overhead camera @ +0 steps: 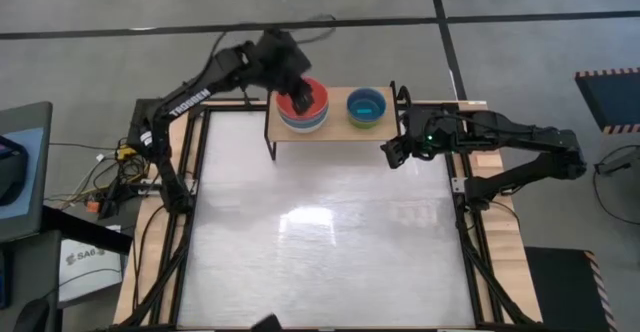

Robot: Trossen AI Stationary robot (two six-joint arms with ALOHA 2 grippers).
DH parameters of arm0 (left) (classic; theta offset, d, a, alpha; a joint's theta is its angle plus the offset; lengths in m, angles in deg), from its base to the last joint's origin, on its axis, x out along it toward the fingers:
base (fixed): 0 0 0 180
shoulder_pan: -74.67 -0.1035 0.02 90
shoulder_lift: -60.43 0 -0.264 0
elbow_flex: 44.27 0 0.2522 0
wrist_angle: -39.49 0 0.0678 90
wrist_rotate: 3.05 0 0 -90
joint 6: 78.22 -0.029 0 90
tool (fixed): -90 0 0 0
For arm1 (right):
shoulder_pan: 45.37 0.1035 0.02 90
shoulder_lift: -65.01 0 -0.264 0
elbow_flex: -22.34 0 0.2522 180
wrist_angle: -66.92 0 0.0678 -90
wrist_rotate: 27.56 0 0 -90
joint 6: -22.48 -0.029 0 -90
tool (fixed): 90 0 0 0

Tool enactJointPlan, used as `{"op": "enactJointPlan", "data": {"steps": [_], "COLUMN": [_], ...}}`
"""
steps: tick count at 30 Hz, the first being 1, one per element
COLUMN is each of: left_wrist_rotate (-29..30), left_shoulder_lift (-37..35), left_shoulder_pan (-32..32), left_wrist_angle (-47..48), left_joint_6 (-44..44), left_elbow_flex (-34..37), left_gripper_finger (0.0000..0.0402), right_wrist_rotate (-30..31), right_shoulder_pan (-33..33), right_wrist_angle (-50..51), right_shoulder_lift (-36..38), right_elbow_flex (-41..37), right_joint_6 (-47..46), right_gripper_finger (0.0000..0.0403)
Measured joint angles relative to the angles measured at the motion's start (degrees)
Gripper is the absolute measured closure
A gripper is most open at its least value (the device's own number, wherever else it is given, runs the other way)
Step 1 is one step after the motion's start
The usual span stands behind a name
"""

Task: Place and stack bowls onto a shelf
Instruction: Return to Home Position

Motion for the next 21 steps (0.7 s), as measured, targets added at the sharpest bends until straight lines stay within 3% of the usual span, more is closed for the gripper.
{"op": "enactJointPlan", "data": {"steps": [4, 7, 15, 21], "left_wrist_rotate": [11.6, 16.4, 17.8, 18.5], "left_shoulder_lift": [0.0, 0.0, -0.5, -1.1], "left_shoulder_pan": [5.1, 6.9, 8.1, 8.1], "left_wrist_angle": [0.2, -1.0, -4.6, -5.1], "left_joint_6": [0.8, 3.7, 7.4, 6.5], "left_elbow_flex": [1.2, 3.2, 11.5, 12.8], "left_gripper_finger": [0.0352, 0.0354, 0.0373, 0.0377], "right_wrist_rotate": [2.3, 4.3, 9.9, 12.2], "right_shoulder_pan": [1.7, 2.9, 6.5, 7.2], "right_wrist_angle": [0.0, -0.1, 0.3, 0.5], "right_shoulder_lift": [0.0, 0.0, 0.0, -0.1], "right_elbow_flex": [0.0, 0.0, 0.0, 0.0], "right_joint_6": [-1.3, -1.8, -4.2, -4.4], "right_gripper_finger": [0.0196, 0.0196, 0.0196, 0.0196]}}
